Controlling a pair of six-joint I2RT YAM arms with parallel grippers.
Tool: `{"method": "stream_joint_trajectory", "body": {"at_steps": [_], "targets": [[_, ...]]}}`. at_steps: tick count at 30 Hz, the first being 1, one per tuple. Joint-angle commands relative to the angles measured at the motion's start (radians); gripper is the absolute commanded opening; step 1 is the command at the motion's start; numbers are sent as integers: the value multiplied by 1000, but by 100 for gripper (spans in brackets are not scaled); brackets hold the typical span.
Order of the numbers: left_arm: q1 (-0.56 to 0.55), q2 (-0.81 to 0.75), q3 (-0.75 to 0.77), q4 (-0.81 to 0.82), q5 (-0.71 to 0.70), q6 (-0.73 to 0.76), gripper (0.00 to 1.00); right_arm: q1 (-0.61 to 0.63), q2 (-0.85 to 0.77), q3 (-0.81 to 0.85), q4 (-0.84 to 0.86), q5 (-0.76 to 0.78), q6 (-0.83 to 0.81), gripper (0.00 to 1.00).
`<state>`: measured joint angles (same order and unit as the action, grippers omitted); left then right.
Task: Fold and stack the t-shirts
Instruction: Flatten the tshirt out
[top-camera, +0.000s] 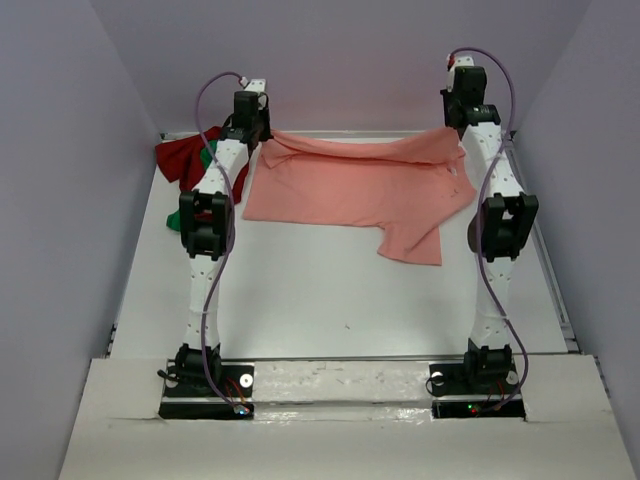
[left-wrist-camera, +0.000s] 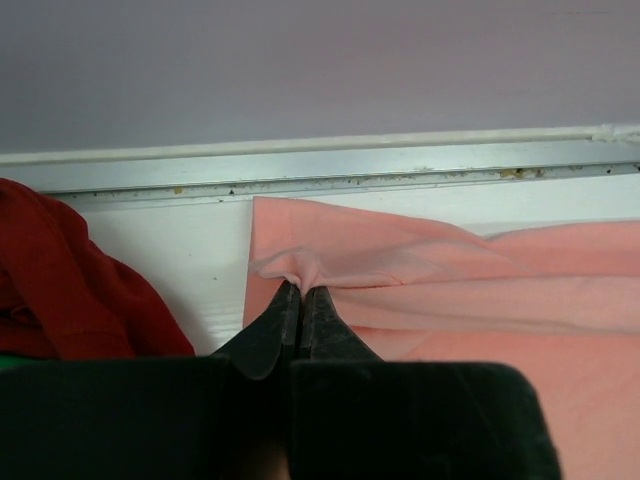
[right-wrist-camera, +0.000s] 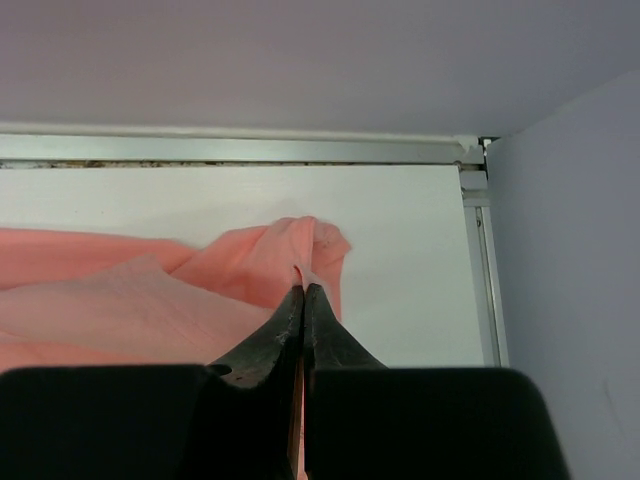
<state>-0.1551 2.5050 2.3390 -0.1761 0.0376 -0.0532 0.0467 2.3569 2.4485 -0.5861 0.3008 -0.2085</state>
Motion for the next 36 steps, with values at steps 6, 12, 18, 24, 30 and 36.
{"method": "stream_joint_trajectory", "body": {"at_steps": [6,12,18,24,30,36], "targets": [[0,-216,-134,58,1,-28,0,-4,-177,-72,57,41,29,0],[-78,-487,-248,26,-60,46,0,15,-505,-193,94,52,20,0],[-222,-809,-339,-33,-192,49,0,142,-893,-488,245,158,-54,0],[-401,-1167,-519,-84,-333,27,0,349,-1164,-574,181,339,-83,0],[-578,-1425,-621,-180,-441,4,0,387,-1343,-561,105,377,-66,0],[-621,-1681,-698,-318,-403,-57,0,387,-1384,-366,-14,362,-39,0]]}}
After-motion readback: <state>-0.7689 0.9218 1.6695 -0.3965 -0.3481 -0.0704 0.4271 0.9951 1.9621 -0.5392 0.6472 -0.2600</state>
